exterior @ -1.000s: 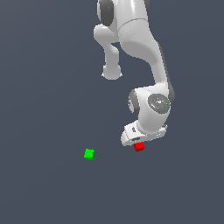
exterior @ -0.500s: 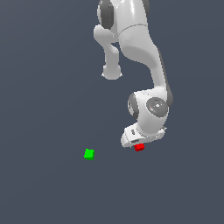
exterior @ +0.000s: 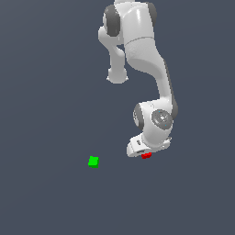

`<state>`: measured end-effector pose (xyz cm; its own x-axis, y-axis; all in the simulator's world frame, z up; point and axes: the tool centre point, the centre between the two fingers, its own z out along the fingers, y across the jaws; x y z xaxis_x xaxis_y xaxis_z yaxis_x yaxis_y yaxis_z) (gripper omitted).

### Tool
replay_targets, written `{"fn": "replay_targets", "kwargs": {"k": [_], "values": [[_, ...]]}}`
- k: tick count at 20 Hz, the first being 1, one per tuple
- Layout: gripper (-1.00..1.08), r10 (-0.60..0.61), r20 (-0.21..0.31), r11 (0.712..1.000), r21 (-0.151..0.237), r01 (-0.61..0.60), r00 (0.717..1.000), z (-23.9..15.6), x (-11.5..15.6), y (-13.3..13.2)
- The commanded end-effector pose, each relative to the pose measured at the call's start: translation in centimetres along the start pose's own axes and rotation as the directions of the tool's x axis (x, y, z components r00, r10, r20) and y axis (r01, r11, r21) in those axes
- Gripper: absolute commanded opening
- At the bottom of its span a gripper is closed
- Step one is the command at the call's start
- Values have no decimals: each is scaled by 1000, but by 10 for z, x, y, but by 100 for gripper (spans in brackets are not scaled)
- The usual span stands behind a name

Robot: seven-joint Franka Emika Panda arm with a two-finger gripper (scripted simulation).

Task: Stack the red cube on top of the green cube.

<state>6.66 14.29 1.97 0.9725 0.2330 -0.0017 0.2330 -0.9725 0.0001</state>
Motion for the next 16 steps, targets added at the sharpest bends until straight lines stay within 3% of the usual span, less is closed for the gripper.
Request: {"fn": "replay_targets", "kwargs": {"k": [1, 16], "values": [[-100, 0, -2, 1000, 0, 0, 1000, 0, 1, 0], [-100, 1, -1, 1000, 0, -1, 1000, -8, 0, 0]]}}
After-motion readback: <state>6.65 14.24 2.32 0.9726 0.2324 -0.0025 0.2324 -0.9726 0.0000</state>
